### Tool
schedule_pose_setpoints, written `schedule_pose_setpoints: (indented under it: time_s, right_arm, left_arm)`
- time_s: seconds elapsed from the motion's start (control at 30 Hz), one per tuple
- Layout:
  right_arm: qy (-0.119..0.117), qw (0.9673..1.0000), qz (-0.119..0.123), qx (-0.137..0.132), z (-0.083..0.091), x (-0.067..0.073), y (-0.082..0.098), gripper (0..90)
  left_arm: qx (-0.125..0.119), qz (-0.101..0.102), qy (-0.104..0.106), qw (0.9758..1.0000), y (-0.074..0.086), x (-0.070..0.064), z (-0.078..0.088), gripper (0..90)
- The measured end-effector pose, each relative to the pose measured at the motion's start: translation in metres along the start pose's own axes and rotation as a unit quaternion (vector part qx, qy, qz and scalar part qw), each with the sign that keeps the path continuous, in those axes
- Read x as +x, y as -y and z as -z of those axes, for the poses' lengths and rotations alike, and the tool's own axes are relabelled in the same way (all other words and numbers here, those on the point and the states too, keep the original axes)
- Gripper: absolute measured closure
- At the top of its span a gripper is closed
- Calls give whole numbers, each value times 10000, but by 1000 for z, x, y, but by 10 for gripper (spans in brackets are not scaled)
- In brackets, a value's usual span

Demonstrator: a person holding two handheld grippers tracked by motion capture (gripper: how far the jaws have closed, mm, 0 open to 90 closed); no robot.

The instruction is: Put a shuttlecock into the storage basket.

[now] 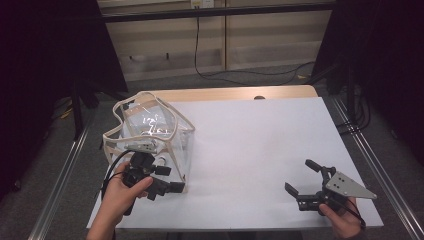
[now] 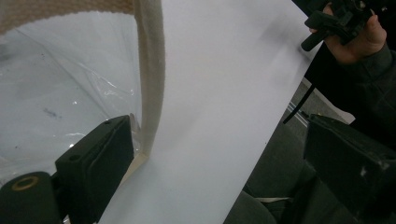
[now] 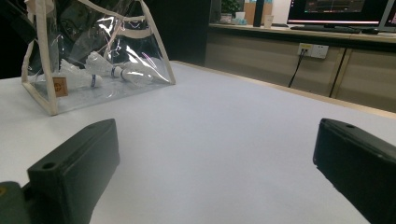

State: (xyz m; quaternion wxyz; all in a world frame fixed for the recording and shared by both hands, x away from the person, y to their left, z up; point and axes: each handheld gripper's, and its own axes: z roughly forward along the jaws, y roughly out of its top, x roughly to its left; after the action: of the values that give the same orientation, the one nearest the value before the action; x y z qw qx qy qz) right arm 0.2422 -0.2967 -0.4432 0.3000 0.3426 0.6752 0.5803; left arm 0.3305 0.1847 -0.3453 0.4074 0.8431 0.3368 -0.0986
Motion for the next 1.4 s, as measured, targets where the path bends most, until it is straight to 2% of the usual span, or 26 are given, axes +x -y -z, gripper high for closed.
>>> schedule_pose_setpoints:
  time_s: [0.67, 1.17, 1.4]
  right_arm:
    - [0, 10000, 2, -2, 0, 0, 0, 3]
    - [-1, 10000, 0, 4, 0, 0, 0, 3]
    - [-1, 10000, 2, 5, 0, 0, 0, 3]
  left_arm:
    - [-37, -32, -5, 10000, 10, 3, -6, 88]
    - [-76, 44, -16, 10000, 22, 9, -10, 88]
    - [-54, -5, -18, 10000, 26, 11, -13, 87]
